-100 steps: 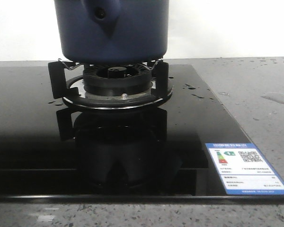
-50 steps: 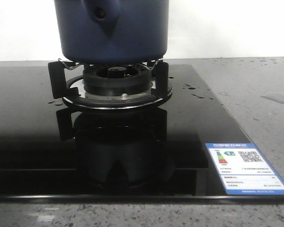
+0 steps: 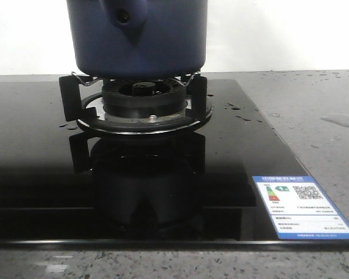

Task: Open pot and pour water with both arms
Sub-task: 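Tilt the cup with the right gripper to pour water into the saucepan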

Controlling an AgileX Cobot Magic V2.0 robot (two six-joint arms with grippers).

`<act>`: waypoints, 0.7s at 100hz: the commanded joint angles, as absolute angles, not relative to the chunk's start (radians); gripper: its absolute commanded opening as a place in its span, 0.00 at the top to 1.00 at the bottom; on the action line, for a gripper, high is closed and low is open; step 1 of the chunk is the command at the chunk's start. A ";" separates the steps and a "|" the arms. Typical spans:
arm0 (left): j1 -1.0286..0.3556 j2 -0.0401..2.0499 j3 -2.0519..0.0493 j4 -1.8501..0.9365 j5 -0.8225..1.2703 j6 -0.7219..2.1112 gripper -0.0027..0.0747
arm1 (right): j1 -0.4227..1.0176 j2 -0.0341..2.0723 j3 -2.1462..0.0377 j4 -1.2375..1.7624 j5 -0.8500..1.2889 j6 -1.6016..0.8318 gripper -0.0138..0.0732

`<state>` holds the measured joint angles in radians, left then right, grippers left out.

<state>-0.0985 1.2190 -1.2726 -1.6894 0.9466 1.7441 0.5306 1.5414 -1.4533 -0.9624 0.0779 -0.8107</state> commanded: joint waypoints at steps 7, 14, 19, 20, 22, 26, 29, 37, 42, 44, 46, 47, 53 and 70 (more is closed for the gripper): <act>-0.097 1.188 -1.307 -1.791 0.952 1.738 0.61 | 0.532 1.497 -1.492 -1.099 0.007 -0.816 0.57; -0.097 1.188 -1.307 -1.791 0.954 1.738 0.61 | 0.532 1.497 -1.492 -1.135 0.007 -0.816 0.57; -0.097 1.188 -1.307 -1.791 0.954 1.738 0.61 | 0.532 1.497 -1.492 -1.147 0.009 -0.816 0.57; -0.097 1.188 -1.307 -1.791 0.954 1.738 0.61 | 0.532 1.497 -1.492 -1.147 0.009 -0.816 0.57; -0.097 1.188 -1.307 -1.791 0.954 1.738 0.61 | 0.532 1.497 -1.492 -1.150 0.009 -0.816 0.57; -0.097 1.188 -1.307 -1.791 0.954 1.738 0.61 | 0.532 1.497 -1.492 -1.159 0.009 -0.816 0.57; -0.097 1.188 -1.307 -1.791 0.954 1.738 0.61 | 0.532 1.497 -1.492 -1.168 0.011 -0.816 0.57; -0.097 1.188 -1.307 -1.791 0.954 1.738 0.61 | 0.532 1.497 -1.492 -1.193 0.015 -0.816 0.57; -0.097 1.188 -1.307 -1.791 0.954 1.738 0.61 | 0.532 1.495 -1.492 -1.192 0.015 -0.816 0.57; -0.097 1.188 -1.307 -1.791 0.954 1.738 0.61 | 0.532 1.495 -1.492 -1.194 0.015 -0.816 0.57; -0.097 1.188 -1.307 -1.791 0.954 1.738 0.61 | 0.532 1.495 -1.492 -1.194 0.017 -0.816 0.57; -0.097 1.188 -1.307 -1.791 0.954 1.738 0.61 | 0.532 1.495 -1.492 -1.194 0.017 -0.816 0.57; -0.097 1.188 -1.307 -1.791 0.954 1.738 0.61 | 0.532 1.495 -1.492 -1.194 0.019 -0.816 0.57; -0.097 1.188 -1.307 -1.789 0.954 1.738 0.61 | 0.532 1.495 -1.492 -1.170 0.051 -0.791 0.57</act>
